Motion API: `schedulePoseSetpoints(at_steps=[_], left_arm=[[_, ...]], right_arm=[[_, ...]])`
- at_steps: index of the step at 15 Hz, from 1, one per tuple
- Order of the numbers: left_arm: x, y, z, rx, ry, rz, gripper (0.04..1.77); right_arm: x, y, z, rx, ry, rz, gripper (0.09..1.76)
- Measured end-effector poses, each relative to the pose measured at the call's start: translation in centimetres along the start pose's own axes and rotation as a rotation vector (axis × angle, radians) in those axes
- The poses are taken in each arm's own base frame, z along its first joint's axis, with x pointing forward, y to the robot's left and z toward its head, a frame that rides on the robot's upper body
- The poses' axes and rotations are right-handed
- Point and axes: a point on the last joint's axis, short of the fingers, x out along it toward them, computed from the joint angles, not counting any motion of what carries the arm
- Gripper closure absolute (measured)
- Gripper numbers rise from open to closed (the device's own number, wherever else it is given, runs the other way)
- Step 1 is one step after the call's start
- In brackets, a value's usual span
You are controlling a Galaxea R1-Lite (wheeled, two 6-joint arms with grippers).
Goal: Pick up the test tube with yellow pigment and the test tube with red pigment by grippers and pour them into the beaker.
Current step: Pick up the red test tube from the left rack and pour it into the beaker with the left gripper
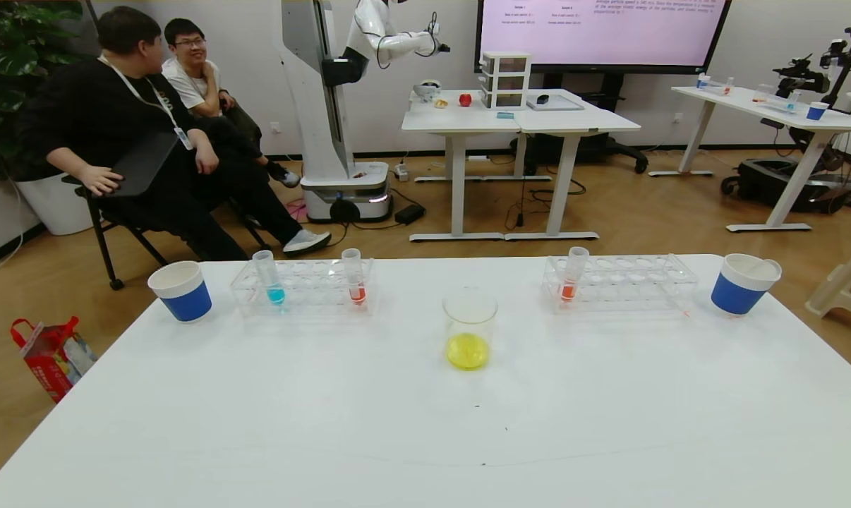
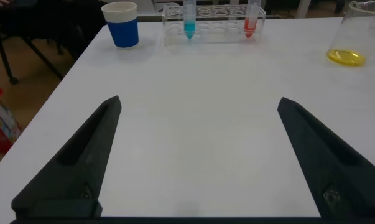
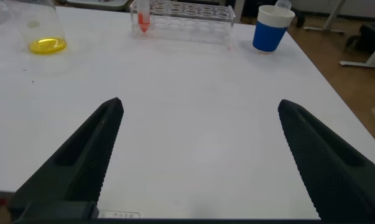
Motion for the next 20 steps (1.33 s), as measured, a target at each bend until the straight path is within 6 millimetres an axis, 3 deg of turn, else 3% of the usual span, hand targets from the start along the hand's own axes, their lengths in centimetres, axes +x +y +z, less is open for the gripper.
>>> schedulePoseSetpoints(at_steps=[18, 20], left_arm=[[0.0, 0.0, 0.0, 0.015, -0.002, -0.005, 0.06], [-0.3, 0.0, 1.1, 0.020, -0.026, -0.011, 0.06]], right_arm=[[0.0, 0.0, 0.0, 0.000, 0.000, -0.001, 0.11], [0.0, 0.0, 0.0, 0.000, -0.001, -0.001, 0.11]])
